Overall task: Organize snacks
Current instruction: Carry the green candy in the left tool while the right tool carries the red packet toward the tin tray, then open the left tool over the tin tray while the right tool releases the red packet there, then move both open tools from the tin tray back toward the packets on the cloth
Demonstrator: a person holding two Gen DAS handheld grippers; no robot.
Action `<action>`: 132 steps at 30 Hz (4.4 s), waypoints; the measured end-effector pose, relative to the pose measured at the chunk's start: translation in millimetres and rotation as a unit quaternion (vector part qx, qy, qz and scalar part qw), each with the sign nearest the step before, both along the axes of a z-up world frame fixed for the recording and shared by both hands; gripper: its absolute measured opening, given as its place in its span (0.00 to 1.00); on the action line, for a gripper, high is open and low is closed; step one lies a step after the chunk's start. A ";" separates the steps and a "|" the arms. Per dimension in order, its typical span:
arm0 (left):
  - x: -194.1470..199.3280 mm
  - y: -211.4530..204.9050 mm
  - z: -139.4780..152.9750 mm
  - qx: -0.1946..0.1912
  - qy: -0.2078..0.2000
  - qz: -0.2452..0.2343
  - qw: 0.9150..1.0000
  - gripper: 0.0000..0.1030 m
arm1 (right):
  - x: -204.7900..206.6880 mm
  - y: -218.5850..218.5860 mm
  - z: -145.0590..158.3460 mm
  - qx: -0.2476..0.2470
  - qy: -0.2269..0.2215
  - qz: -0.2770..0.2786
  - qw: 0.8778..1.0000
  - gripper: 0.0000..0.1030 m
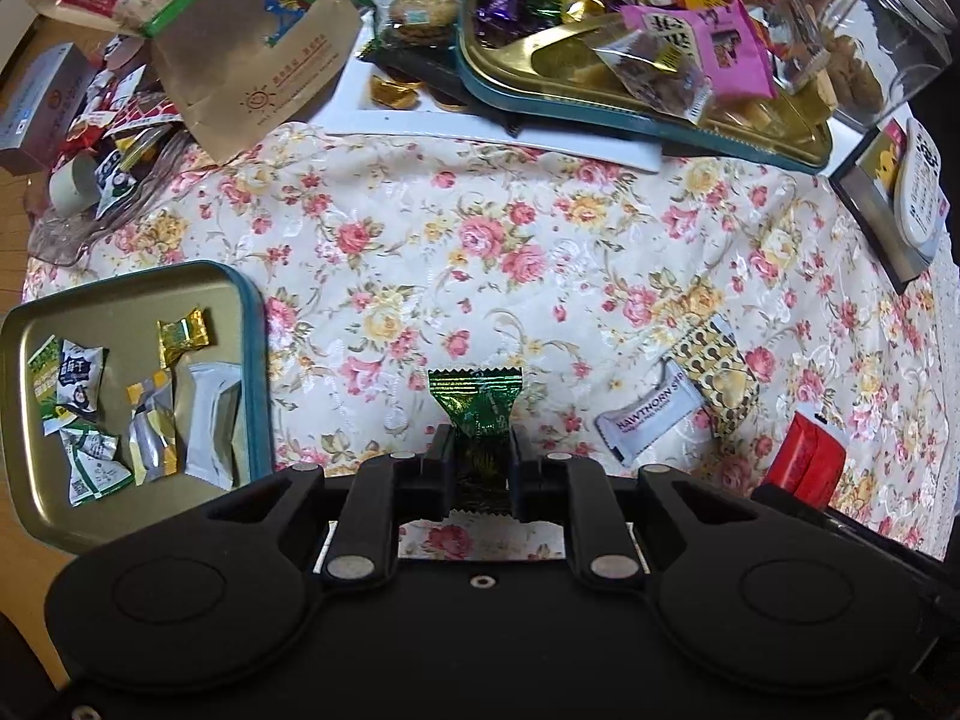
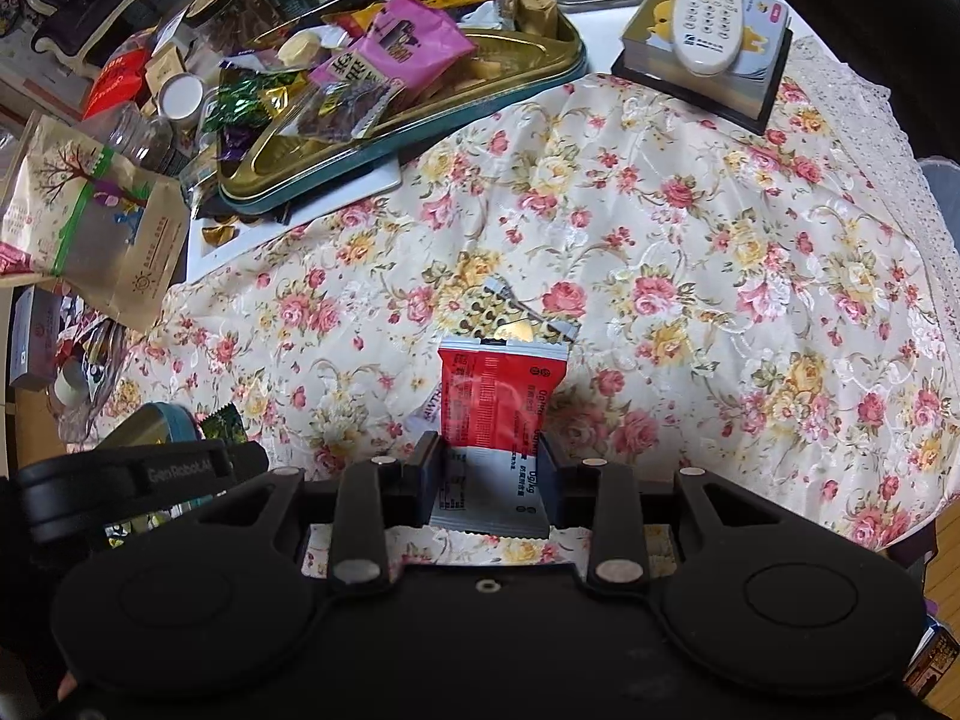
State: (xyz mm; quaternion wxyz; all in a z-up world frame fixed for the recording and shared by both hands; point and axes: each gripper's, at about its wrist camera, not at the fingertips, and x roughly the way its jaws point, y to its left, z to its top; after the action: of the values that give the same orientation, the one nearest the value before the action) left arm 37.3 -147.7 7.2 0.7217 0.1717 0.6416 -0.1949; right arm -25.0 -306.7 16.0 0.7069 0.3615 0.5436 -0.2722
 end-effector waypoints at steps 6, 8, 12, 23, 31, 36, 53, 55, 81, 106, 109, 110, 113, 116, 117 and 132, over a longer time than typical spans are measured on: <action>10.8 16.9 3.7 0.000 -0.004 0.016 1.000 0.23 | 15.1 13.6 -0.2 -0.001 -0.001 0.017 1.000 0.34; 13.6 22.5 4.9 0.000 -0.005 0.020 1.000 0.23 | 19.8 17.6 -1.2 -0.001 0.000 0.023 1.000 0.34; 19.9 35.5 7.5 -0.003 -0.007 0.029 1.000 0.23 | 30.4 27.2 -1.9 -0.001 0.000 0.032 0.999 0.34; 44.2 76.5 9.5 0.002 -0.012 0.061 0.998 0.23 | 63.1 61.0 -3.9 -0.004 -0.002 0.070 0.998 0.34; 62.7 118.6 11.4 0.000 -0.011 0.100 0.995 0.23 | 89.4 92.4 -4.7 -0.013 -0.011 0.106 0.994 0.34; 75.5 143.5 17.0 -0.004 -0.018 0.128 0.992 0.23 | 104.5 113.8 -6.6 -0.011 -0.015 0.127 0.992 0.34; 109.4 213.0 33.8 0.032 -0.080 0.207 0.975 0.24 | 136.2 191.0 -1.2 -0.015 -0.059 0.227 0.972 0.34; 111.9 219.8 37.5 0.049 -0.105 0.226 0.967 0.25 | 137.9 197.3 0.1 -0.021 -0.064 0.234 0.970 0.34; 121.0 237.1 34.0 0.008 -0.068 0.259 0.963 0.25 | 139.8 225.6 11.6 -0.025 -0.108 0.283 0.953 0.35; 115.6 214.3 29.7 0.007 -0.056 0.228 0.972 0.25 | 136.5 218.2 10.4 -0.003 -0.107 0.283 0.953 0.37; 111.6 203.7 28.4 0.004 -0.051 0.211 0.976 0.25 | 134.9 208.7 7.4 -0.005 -0.098 0.272 0.957 0.37; 110.2 200.2 27.8 0.004 -0.051 0.206 0.977 0.25 | 134.0 205.0 6.4 -0.005 -0.095 0.268 0.959 0.37; 106.5 187.6 24.8 0.007 -0.048 0.188 0.981 0.25 | 131.4 191.2 3.7 -0.008 -0.087 0.251 0.964 0.37; 101.8 174.8 22.1 0.007 -0.042 0.172 0.984 0.25 | 127.6 176.0 1.2 -0.014 -0.080 0.234 0.969 0.37; 99.8 170.4 21.5 0.004 -0.038 0.167 0.985 0.25 | 126.1 170.5 0.3 -0.016 -0.076 0.228 0.971 0.37; 68.1 101.5 17.2 -0.012 -0.014 0.092 0.996 0.25 | 92.1 83.2 -13.8 -0.050 -0.029 0.137 0.989 0.37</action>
State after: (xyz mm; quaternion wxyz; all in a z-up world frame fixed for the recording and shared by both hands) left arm 105.4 -46.1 24.4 0.7475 0.1058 0.6421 -0.1330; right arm 67.1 -223.6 2.2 0.7701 0.2558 0.5531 -0.1886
